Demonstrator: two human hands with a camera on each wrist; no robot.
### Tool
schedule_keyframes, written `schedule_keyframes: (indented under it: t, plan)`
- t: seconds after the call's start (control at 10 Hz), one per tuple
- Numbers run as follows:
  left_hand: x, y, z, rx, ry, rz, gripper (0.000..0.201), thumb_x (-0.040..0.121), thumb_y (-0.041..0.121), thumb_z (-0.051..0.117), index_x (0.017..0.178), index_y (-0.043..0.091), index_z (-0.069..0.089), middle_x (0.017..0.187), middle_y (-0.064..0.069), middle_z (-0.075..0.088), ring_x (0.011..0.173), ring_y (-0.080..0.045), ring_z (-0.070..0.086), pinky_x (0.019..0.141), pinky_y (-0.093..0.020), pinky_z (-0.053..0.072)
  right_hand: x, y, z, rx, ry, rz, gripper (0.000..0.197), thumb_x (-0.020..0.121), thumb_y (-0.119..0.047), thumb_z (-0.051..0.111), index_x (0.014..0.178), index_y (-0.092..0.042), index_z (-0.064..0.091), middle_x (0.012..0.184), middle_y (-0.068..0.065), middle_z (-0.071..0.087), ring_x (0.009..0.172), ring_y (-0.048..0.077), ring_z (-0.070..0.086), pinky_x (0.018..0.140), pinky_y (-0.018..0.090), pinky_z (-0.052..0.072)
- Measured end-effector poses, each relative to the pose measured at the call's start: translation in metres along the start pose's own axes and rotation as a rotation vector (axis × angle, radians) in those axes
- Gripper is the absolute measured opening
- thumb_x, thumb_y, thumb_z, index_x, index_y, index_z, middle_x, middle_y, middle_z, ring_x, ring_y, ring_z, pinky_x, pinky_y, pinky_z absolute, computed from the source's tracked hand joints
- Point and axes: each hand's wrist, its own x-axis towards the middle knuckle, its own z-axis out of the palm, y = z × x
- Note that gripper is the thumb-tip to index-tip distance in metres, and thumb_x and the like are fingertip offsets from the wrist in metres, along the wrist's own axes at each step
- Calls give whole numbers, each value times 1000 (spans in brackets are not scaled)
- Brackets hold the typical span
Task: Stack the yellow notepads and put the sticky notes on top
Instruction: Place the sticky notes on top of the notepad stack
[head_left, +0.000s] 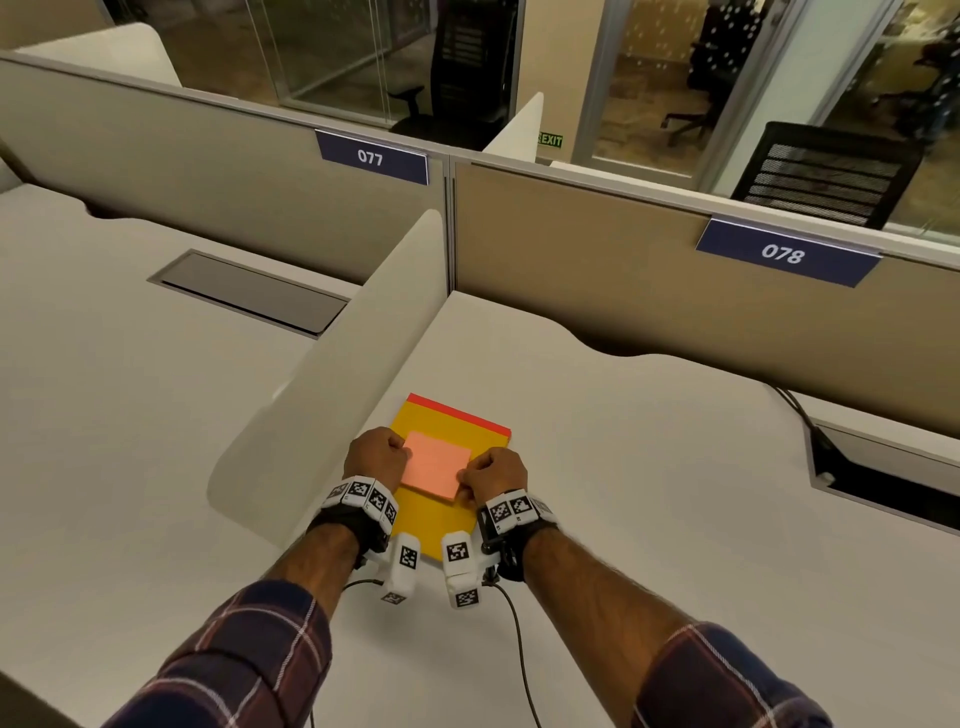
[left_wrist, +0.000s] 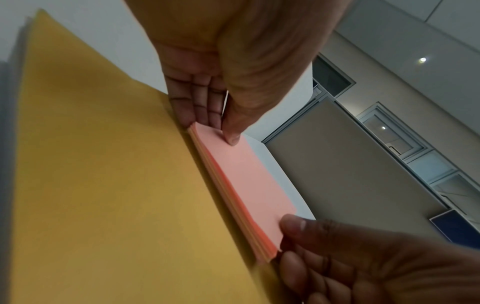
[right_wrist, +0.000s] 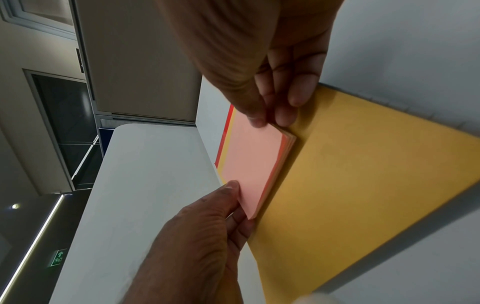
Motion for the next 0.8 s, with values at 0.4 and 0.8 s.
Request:
schedule_keyframes:
  t: [0.4, 0.8]
  plan:
    - [3, 1, -2, 55, -9, 36, 21, 84, 21, 65, 103, 12, 70, 113, -11, 70, 104, -29, 63, 89, -37, 52, -1, -7, -3, -178, -19, -54, 23, 72, -22, 77, 74, -17, 54, 79, 2, 60, 71, 20, 55, 64, 28, 44]
    - [-15, 10, -7, 228, 83, 105, 22, 93, 23, 51, 108, 10, 61, 118, -17, 54, 107, -34, 56, 85, -42, 48, -5, 13, -24, -329, -137, -193, 27, 77, -26, 71, 65, -27, 47, 79, 0, 59, 75, 20, 58, 76, 37, 54]
